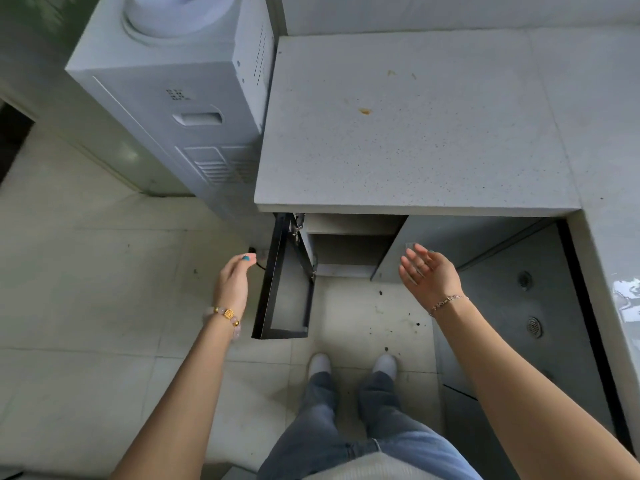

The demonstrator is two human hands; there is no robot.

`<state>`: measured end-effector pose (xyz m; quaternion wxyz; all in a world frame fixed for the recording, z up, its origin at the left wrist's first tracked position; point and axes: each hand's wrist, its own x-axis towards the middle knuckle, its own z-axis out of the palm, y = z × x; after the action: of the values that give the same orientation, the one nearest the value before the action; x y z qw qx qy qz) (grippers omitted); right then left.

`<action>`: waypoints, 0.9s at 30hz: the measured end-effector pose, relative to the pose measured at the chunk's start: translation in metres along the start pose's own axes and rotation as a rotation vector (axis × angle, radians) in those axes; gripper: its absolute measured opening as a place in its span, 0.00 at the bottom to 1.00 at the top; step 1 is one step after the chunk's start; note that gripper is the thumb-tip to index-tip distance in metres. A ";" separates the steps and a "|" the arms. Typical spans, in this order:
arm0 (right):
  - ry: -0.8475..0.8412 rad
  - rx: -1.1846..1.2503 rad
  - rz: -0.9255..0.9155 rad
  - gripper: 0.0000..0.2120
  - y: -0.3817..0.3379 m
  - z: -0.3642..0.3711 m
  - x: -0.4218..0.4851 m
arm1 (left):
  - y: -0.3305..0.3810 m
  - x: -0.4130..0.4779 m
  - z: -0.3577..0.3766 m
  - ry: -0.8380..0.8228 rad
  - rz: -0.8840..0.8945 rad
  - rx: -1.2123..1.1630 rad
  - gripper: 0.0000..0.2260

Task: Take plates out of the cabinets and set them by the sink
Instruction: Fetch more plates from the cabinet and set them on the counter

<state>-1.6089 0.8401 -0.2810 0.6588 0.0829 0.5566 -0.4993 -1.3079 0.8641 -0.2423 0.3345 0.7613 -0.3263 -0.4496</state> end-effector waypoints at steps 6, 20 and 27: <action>-0.013 -0.019 0.007 0.15 0.011 0.002 -0.006 | -0.014 -0.014 0.003 -0.273 -0.285 0.068 0.23; 0.006 0.002 -0.039 0.13 -0.003 -0.025 -0.015 | -0.003 -0.028 0.040 -0.319 -0.395 -0.130 0.28; 0.045 0.038 -0.030 0.14 -0.019 -0.037 -0.016 | 0.020 -0.036 0.086 -0.425 -0.433 -0.268 0.28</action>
<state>-1.6451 0.8644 -0.2731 0.6370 0.0981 0.5628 -0.5176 -1.4030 0.8634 -0.2416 0.2529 0.6513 -0.1573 -0.6980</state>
